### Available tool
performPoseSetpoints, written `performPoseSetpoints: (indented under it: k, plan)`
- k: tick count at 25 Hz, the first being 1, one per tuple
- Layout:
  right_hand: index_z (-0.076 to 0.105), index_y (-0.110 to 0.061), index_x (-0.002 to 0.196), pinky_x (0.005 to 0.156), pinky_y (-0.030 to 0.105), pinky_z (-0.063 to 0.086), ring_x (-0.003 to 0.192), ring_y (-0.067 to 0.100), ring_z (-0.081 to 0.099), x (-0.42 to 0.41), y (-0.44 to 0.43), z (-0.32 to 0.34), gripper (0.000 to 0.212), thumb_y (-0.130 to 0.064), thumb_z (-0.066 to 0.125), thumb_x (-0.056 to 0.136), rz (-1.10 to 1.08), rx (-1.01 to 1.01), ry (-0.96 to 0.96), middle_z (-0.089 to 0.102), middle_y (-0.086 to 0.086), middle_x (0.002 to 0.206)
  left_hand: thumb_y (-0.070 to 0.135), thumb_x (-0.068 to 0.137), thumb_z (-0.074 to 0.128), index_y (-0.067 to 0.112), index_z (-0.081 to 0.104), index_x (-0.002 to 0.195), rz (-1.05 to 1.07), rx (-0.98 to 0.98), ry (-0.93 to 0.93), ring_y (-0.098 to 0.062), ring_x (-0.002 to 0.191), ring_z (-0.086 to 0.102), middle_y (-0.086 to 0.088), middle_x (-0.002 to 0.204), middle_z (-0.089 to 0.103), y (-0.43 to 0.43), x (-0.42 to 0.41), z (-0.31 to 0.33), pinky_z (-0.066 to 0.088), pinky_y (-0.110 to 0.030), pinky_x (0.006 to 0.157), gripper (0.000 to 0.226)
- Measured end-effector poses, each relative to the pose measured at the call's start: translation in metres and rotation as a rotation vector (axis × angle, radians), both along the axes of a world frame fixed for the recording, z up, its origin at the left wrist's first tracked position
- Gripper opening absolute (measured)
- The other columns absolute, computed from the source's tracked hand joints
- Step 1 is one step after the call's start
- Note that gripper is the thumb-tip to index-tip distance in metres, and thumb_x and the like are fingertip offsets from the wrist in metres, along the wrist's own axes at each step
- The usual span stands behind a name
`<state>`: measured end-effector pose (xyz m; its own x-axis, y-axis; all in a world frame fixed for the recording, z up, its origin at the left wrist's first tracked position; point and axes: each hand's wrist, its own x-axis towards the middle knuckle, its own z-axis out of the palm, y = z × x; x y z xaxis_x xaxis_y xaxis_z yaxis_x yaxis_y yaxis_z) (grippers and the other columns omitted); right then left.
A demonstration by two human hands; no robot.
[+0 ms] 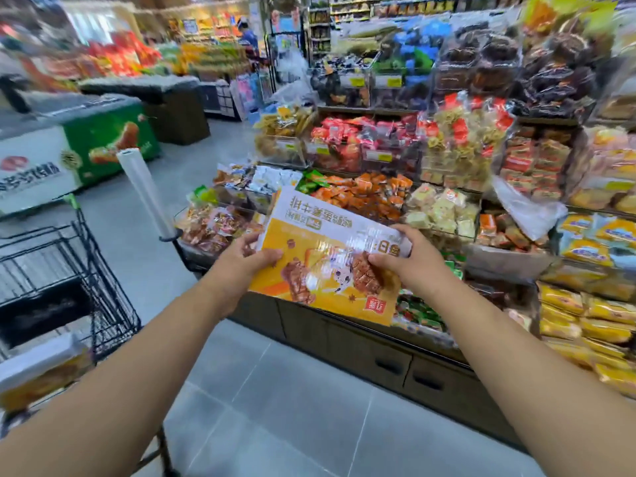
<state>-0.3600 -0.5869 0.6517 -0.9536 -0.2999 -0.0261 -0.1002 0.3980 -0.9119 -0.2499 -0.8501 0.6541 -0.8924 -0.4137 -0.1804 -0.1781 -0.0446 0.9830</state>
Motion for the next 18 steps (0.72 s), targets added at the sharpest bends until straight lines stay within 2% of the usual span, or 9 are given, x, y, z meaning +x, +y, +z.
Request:
performPoseSetpoints:
  k: [2,6,9,12,14,16,17,18]
  plan:
    - [0.047,-0.028,0.135,0.092,0.038,0.049,0.101,0.016,0.059,0.011,-0.05,0.0,0.069,-0.028,0.082,0.076,0.043,-0.037,0.002,0.059,-0.006,0.117,0.043,0.053,0.083,0.02,0.046,0.132,0.066,-0.064,-0.056,-0.028,0.092,0.071,-0.008,0.119,0.065,-0.042,0.022,0.001,0.058,-0.041,0.075,0.09]
    - [0.046,-0.026,0.137,0.081,0.028,0.042,0.101,0.013,0.054,0.036,-0.157,0.002,0.07,-0.029,0.081,0.077,0.167,-0.041,0.008,0.053,-0.009,0.125,0.054,0.049,0.083,0.016,0.053,0.127,0.202,-0.101,-0.06,-0.027,0.093,0.071,-0.008,0.115,0.068,-0.126,0.072,0.005,0.057,-0.049,0.082,0.092]
    - [0.044,-0.025,0.14,0.089,0.031,0.045,0.107,0.014,0.055,0.044,-0.223,0.006,0.078,-0.032,0.083,0.073,0.228,-0.008,0.06,0.054,-0.004,0.134,0.054,0.067,0.077,0.014,0.056,0.123,0.263,-0.158,-0.064,-0.024,0.089,0.072,-0.006,0.108,0.071,-0.176,0.098,0.003,0.058,-0.046,0.082,0.072]
    - [0.039,-0.025,0.144,0.092,0.032,0.042,0.119,0.02,0.051,0.043,-0.285,0.01,0.084,-0.037,0.082,0.073,0.295,0.059,0.095,0.049,-0.001,0.141,0.057,0.07,0.075,0.017,0.056,0.124,0.339,-0.157,-0.087,-0.021,0.088,0.072,-0.005,0.111,0.07,-0.218,0.117,-0.004,0.059,-0.038,0.076,0.07]
    - [0.039,-0.027,0.142,0.094,0.034,0.042,0.121,0.022,0.05,0.04,-0.329,0.01,0.083,-0.038,0.083,0.072,0.35,0.098,0.127,0.05,0.001,0.14,0.049,0.08,0.072,0.022,0.06,0.114,0.412,-0.167,-0.095,-0.018,0.085,0.071,-0.005,0.109,0.071,-0.246,0.127,-0.008,0.059,-0.034,0.071,0.045]
    - [0.041,-0.028,0.139,0.099,0.039,0.043,0.119,0.023,0.053,0.035,-0.374,0.007,0.083,-0.04,0.083,0.069,0.407,0.115,0.15,0.054,0.001,0.135,0.035,0.09,0.066,0.023,0.061,0.097,0.485,-0.193,-0.108,-0.014,0.075,0.07,-0.005,0.101,0.071,-0.274,0.134,-0.009,0.057,-0.028,0.058,0.015]
    - [0.043,-0.027,0.137,0.099,0.039,0.044,0.115,0.022,0.055,0.033,-0.397,0.003,0.081,-0.038,0.084,0.068,0.443,0.113,0.155,0.057,0.0,0.13,0.031,0.092,0.064,0.024,0.061,0.093,0.522,-0.207,-0.129,-0.013,0.073,0.069,-0.003,0.098,0.071,-0.288,0.138,-0.011,0.056,-0.027,0.053,0.008]
    - [0.044,-0.027,0.135,0.097,0.038,0.045,0.111,0.02,0.057,0.032,-0.417,0.001,0.078,-0.037,0.084,0.068,0.485,0.109,0.155,0.059,-0.002,0.124,0.029,0.092,0.064,0.025,0.061,0.092,0.551,-0.216,-0.147,-0.015,0.075,0.069,-0.002,0.098,0.071,-0.299,0.143,-0.012,0.056,-0.029,0.055,0.005]
